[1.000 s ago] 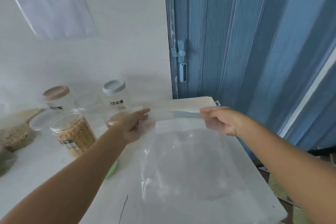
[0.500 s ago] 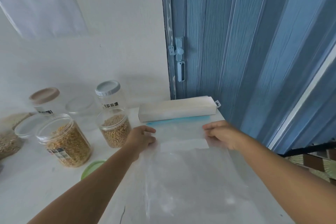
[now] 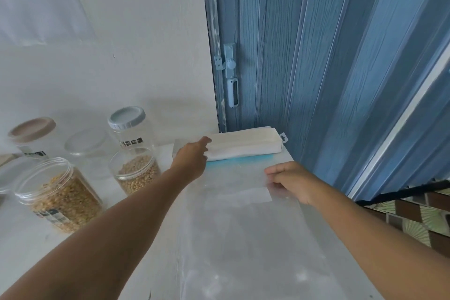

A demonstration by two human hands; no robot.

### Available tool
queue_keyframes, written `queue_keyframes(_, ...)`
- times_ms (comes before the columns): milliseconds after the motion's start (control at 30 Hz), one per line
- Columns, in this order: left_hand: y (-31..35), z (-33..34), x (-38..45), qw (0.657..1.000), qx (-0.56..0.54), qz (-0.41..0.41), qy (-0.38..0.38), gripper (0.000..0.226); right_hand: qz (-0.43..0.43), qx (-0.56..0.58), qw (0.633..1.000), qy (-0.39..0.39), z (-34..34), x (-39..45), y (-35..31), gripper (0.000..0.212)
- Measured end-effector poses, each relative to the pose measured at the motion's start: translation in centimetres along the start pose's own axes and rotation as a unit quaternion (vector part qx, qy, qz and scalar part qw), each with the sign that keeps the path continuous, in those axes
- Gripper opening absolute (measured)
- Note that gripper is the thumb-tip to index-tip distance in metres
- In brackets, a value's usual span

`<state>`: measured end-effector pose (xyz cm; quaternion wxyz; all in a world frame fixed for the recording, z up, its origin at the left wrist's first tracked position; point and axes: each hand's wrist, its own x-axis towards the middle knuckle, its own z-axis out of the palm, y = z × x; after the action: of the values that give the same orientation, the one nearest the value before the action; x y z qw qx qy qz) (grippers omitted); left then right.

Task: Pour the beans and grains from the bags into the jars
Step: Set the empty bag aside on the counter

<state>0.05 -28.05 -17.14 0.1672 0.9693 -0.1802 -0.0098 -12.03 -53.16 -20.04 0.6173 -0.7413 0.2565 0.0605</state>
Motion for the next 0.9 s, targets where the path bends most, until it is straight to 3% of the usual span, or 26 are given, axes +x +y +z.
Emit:
queue_keyframes(233,-0.1,-2.4,2.4,0.993,-0.112,0.014,0.027,0.034,0.018,0.095,0.995,0.010,-0.3,0.8,-0.9,0.031)
queue_keyframes(500,-0.5,-2.6,1.1,0.994,-0.100,0.042,0.014,0.033,0.022,0.102,0.994,0.016,0.6,2.2,-2.1,0.032)
queue_keyframes(700,-1.0,-0.2,-0.2,0.996,-0.079,0.028,-0.014,0.036,-0.059,-0.111,0.991,0.035,0.9,2.2,-1.6,0.032)
queue_keyframes(800,-1.3,0.6,-0.8,0.996,-0.078,0.015,-0.032,0.037,-0.086,-0.212,0.972,0.046,1.1,1.8,-1.9,0.014)
queue_keyframes(900,-0.4,-0.1,-2.1,0.998,-0.049,0.035,-0.035,0.048,-0.121,-0.331,0.934,0.064,1.4,-0.5,-2.9,0.029)
